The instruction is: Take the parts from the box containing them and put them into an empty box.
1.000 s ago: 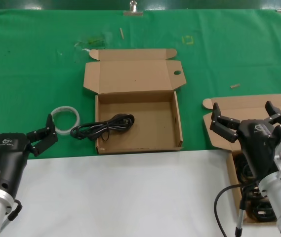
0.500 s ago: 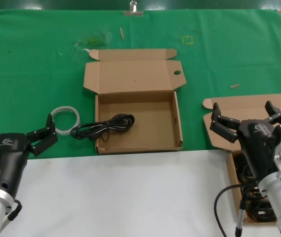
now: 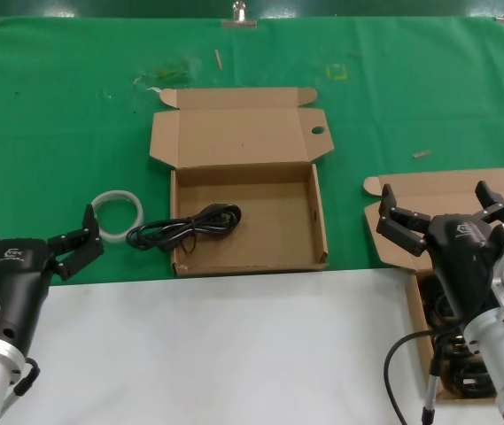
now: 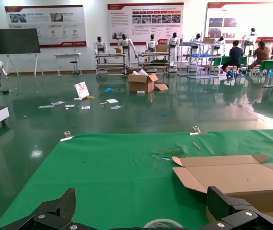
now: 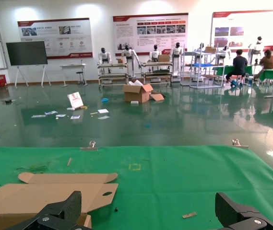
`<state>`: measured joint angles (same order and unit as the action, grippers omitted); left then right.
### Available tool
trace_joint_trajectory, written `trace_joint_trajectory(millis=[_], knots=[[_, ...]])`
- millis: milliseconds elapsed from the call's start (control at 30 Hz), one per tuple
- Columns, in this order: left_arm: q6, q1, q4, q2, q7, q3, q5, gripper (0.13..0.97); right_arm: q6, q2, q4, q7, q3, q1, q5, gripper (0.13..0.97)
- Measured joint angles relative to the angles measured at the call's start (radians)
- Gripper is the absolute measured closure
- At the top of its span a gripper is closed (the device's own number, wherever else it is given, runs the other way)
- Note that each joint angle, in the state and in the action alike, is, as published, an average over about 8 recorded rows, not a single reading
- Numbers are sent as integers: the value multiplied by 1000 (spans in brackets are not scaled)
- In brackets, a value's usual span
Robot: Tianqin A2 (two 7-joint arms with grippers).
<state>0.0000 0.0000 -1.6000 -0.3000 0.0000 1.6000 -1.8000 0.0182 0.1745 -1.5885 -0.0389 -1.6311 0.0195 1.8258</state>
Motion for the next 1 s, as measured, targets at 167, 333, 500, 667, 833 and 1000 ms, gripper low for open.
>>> trace_joint_trajectory(millis=[167,333,500,667,833,1000], knots=[[0,0,0,0,0,0,0,132,0,0,0,0,0,0,0,129],[0,0,0,0,0,0,0,132,0,0,0,0,0,0,0,129],[0,0,0,0,0,0,0,132,0,0,0,0,0,0,0,129],[0,0,0,0,0,0,0,132,0,0,0,0,0,0,0,129],[0,0,0,0,0,0,0,132,0,0,0,0,0,0,0,129],[0,0,0,0,0,0,0,132,0,0,0,0,0,0,0,129]])
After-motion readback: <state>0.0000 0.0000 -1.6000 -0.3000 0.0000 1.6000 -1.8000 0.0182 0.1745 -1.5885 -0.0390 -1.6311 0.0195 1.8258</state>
